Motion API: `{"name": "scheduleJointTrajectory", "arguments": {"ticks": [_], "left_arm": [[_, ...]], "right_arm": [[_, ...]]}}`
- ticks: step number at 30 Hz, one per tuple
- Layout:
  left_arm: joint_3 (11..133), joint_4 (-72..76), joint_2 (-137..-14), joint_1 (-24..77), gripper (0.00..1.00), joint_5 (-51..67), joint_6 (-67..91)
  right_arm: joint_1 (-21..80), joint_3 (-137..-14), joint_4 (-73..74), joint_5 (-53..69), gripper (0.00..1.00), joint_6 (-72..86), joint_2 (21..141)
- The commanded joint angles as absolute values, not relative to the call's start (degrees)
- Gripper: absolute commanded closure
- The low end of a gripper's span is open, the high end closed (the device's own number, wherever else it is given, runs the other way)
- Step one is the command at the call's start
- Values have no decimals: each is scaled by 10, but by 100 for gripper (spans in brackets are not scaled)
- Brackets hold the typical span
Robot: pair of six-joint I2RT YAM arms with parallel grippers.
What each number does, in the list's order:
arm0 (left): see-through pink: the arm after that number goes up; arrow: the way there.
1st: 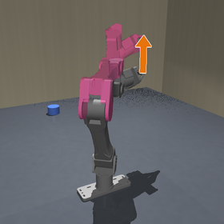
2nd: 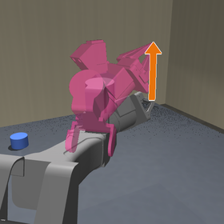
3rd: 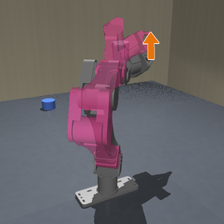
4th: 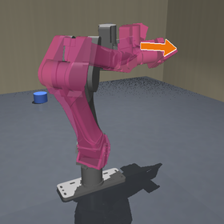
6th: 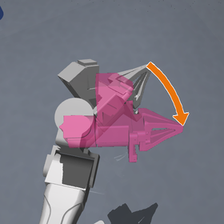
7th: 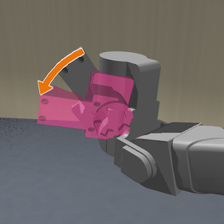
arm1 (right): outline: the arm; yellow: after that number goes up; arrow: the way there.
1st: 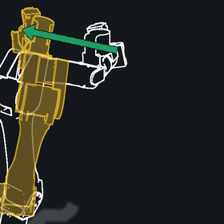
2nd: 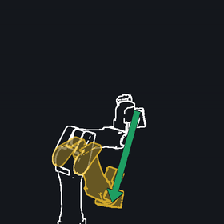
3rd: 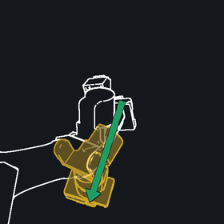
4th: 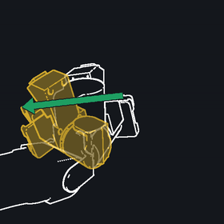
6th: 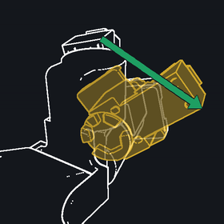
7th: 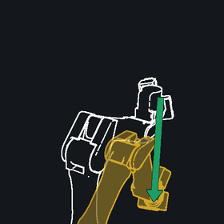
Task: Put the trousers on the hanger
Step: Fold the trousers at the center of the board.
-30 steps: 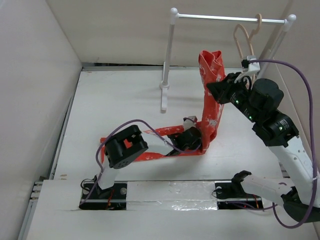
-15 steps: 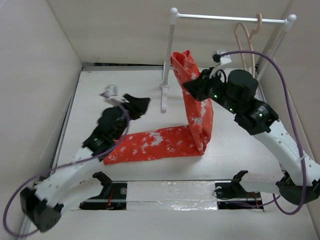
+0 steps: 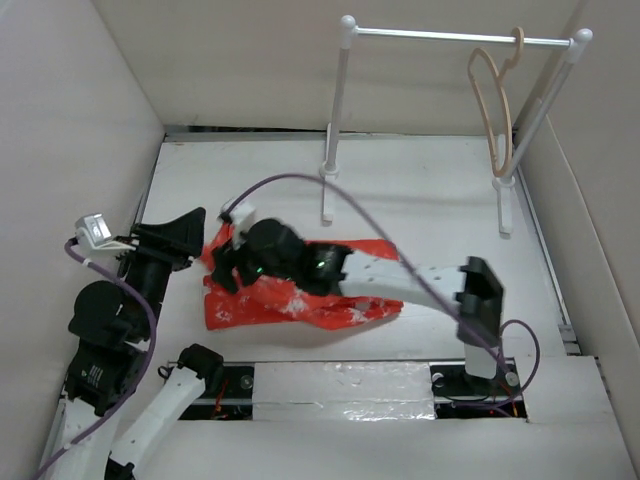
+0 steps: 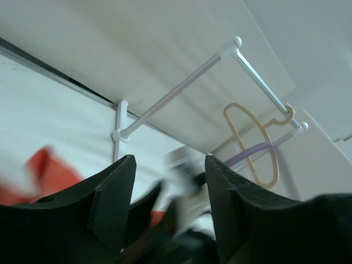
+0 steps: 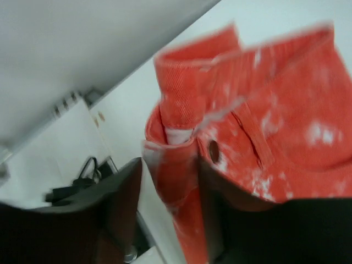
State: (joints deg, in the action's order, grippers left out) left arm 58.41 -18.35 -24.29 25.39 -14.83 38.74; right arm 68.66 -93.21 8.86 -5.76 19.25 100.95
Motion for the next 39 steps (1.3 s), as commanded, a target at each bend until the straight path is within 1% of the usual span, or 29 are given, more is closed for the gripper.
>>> {"name": "scheduleJointTrajectory", "arguments": {"ticks": [1, 3, 4, 6, 7, 8, 9, 10, 11, 12, 13, 14, 15, 19, 20, 22, 23, 24, 26, 27, 28, 29, 30, 31, 32, 34, 35, 37, 39], "left_arm": [[612, -243, -235, 251, 48, -185, 372], [600, -250, -224, 251, 40, -192, 373], [596, -251, -222, 251, 39, -192, 374], [578, -252, -214, 251, 39, -186, 374], [566, -247, -214, 251, 39, -178, 375], [555, -234, -214, 251, 39, -171, 376], [528, -223, -222, 251, 39, -142, 374], [514, -216, -231, 251, 40, -126, 374], [501, -203, -240, 251, 41, -115, 374], [468, -192, -258, 251, 44, -90, 376], [443, -176, -265, 251, 45, -75, 381], [419, -131, -272, 251, 47, -49, 385], [374, -106, -286, 251, 51, -37, 393], [300, 4, -356, 262, 62, 29, 411], [288, 57, -399, 290, 64, 32, 418], [294, 90, -451, 329, 64, 17, 418], [303, 104, -481, 378, 64, 6, 415], [330, 108, -538, 406, 64, -36, 410], [370, 107, -598, 457, 62, -70, 387], [421, 98, -659, 494, 59, -90, 375], [451, 87, -688, 510, 58, -101, 367], [477, 76, -717, 518, 56, -112, 349], [523, 65, -768, 519, 54, -111, 338], [545, 65, -792, 524, 54, -96, 328], [565, 60, -815, 524, 53, -84, 319], [634, 48, -889, 519, 53, -59, 288], [660, 18, -916, 519, 53, -49, 278], [742, -9, -992, 519, 53, -21, 238], [813, -54, -1062, 519, 51, -3, 212]], "right_arm": [[743, -1020, 58, -38, 25, 196, 1130], [751, -1021, 68, -35, 17, 196, 1150], [751, -1006, 50, -52, 14, 196, 1132], [739, -922, 18, -63, 14, 204, 1092], [731, -891, -7, -69, 17, 208, 1040], [723, -825, -20, -73, 21, 212, 1012], [708, -791, -26, -79, 25, 217, 984], [699, -756, -36, -94, 37, 228, 954], [689, -722, -40, -103, 47, 234, 896], [678, -656, -41, -111, 63, 241, 867], [653, -624, -42, -121, 88, 256, 837], [640, -592, -44, -122, 97, 262, 777], [627, -531, -46, -123, 100, 268, 746], [561, -415, -33, -121, 100, 277, 636], [534, -401, -21, -118, 100, 287, 611], [513, -354, -8, -113, 100, 294, 590], [494, -339, -9, -109, 100, 297, 581], [488, -325, -3, -106, 100, 308, 571], [488, -285, 23, -122, 100, 330, 527], [488, -270, 30, -126, 100, 339, 506], [488, -255, 39, -132, 93, 353, 462], [488, -242, 60, -134, 90, 354, 441], [488, -213, 65, -136, 88, 357, 420], [488, -197, 68, -133, 81, 372, 402], [488, -183, 75, -127, 77, 379, 374], [488, -158, 98, -128, 73, 396, 357], [483, -156, 105, -130, 73, 396, 346], [483, -151, 112, -130, 67, 393, 338], [477, -154, 126, -134, 64, 389, 339]]}}
